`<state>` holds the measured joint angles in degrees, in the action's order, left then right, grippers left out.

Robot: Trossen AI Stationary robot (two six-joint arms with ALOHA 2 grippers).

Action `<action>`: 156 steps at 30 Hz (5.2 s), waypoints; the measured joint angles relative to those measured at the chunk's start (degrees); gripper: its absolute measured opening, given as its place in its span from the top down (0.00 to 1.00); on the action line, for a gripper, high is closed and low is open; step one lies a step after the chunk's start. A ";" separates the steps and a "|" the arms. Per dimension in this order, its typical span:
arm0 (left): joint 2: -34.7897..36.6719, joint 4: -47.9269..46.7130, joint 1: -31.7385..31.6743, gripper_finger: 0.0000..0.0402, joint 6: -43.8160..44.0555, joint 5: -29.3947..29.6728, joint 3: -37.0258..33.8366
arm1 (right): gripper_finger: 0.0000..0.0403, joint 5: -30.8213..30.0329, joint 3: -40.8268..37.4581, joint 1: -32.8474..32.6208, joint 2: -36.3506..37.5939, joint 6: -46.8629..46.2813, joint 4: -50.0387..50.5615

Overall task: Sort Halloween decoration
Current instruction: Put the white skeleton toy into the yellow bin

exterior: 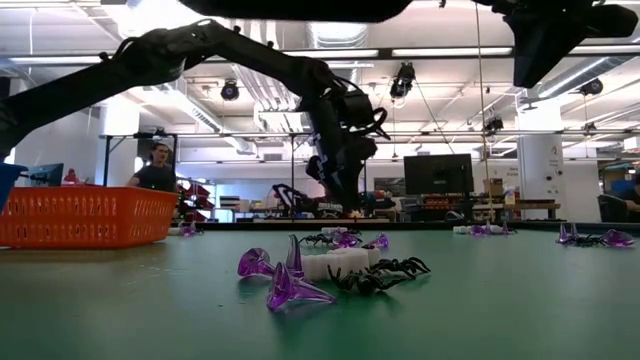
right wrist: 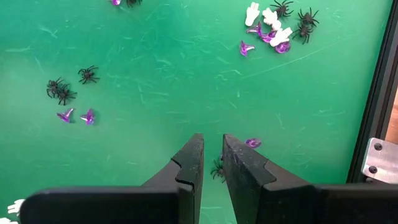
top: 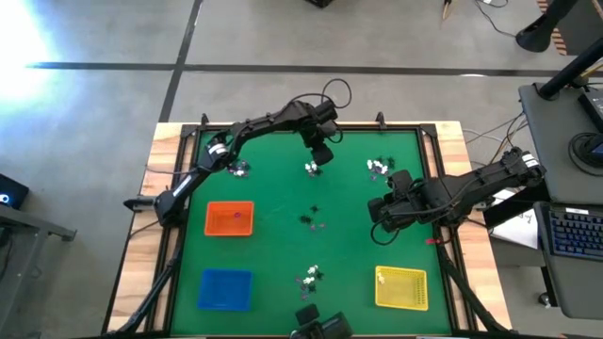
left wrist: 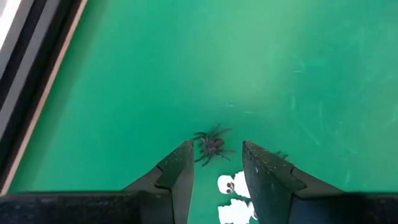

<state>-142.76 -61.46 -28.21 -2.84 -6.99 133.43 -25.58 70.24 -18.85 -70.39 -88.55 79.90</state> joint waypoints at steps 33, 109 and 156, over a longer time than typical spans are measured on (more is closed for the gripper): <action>-2.56 -0.46 -0.78 0.71 1.87 0.52 -1.07 | 0.87 0.00 -0.04 0.00 0.00 0.20 -2.39; 2.92 -7.18 -1.49 0.78 -15.25 -5.62 1.55 | 0.87 0.11 -0.07 0.00 0.00 0.70 -2.78; 4.42 -19.29 -3.67 0.78 -30.84 -9.04 1.42 | 0.87 0.28 -0.07 4.28 0.66 17.46 -2.82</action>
<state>-138.34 -80.76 -31.88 -33.68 -16.04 134.85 -25.30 70.17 -14.57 -69.73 -71.09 77.08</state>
